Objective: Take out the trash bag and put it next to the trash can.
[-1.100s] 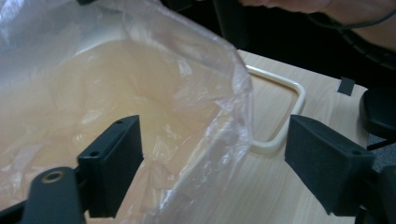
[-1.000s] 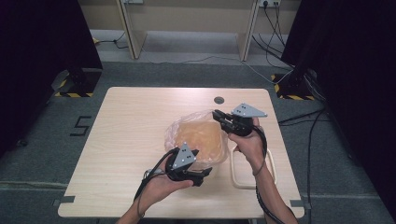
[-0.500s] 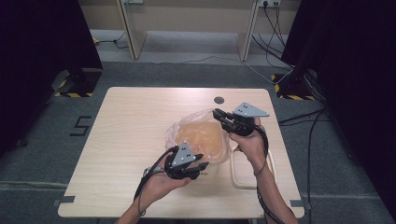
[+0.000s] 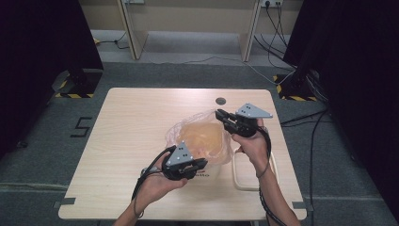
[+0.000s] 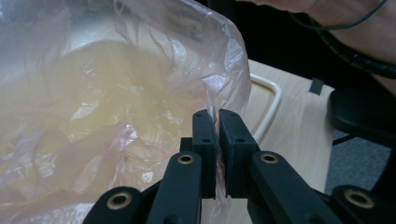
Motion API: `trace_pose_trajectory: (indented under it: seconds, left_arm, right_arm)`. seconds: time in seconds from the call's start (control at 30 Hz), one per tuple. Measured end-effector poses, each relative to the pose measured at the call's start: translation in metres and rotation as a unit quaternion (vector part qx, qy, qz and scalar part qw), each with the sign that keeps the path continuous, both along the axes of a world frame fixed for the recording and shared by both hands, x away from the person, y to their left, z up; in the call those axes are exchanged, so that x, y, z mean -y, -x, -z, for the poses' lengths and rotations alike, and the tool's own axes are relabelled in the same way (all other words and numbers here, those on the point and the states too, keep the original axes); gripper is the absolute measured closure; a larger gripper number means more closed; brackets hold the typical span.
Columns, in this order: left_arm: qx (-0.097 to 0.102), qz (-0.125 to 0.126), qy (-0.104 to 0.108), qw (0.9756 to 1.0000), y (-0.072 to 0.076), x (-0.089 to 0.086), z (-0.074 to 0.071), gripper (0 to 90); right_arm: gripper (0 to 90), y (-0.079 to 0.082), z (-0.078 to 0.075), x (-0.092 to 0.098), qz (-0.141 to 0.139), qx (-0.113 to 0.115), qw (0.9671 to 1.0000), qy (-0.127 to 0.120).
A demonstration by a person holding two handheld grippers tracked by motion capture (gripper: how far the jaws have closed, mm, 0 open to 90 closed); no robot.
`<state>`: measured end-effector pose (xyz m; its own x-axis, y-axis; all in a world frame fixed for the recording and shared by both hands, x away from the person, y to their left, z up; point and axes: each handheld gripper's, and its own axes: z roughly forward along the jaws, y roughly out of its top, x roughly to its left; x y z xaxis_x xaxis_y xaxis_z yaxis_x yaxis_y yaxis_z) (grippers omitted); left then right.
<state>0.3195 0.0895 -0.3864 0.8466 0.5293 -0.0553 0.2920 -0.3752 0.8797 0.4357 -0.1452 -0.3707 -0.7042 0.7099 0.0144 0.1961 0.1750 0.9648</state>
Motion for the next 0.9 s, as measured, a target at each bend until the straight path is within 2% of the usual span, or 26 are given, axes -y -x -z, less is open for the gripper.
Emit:
trace_pose_trajectory:
  seconds: [0.13,0.37,0.43,0.53,0.63,0.73,0.9]
  left_arm:
    - [0.009,0.003,-0.005,0.9999,0.001,-0.002,-0.003,85.7]
    - [0.011,-0.001,0.004,0.9999,0.002,-0.01,-0.01,86.0]
    - [0.01,-0.004,0.011,0.9999,0.002,-0.017,-0.012,86.1]
    - [0.015,-0.009,0.015,0.9997,0.002,-0.023,-0.016,86.1]
    - [0.017,-0.008,0.018,0.9997,0.003,-0.027,-0.019,86.2]
    - [0.027,-0.011,0.024,0.9993,0.004,-0.032,-0.026,86.2]
    - [0.034,-0.014,0.028,0.9989,0.004,-0.036,-0.031,86.2]
  right_arm:
    - [81.8,-0.001,0.0,0.003,0.002,0.0,1.0,-0.004]
    - [81.4,0.001,-0.002,0.003,0.004,0.007,0.9999,-0.005]
    - [77.7,0.002,-0.004,0.003,0.001,0.005,0.9999,-0.01]
    - [74.3,0.003,-0.005,0.001,0.001,0.009,1.0,0.003]
    - [69.2,0.004,-0.005,0.0,0.001,0.005,1.0,-0.002]
    - [55.3,0.006,-0.009,0.0,-0.002,-0.007,0.9999,-0.015]
    - [46.9,0.009,-0.017,0.003,-0.018,-0.013,0.9995,-0.021]
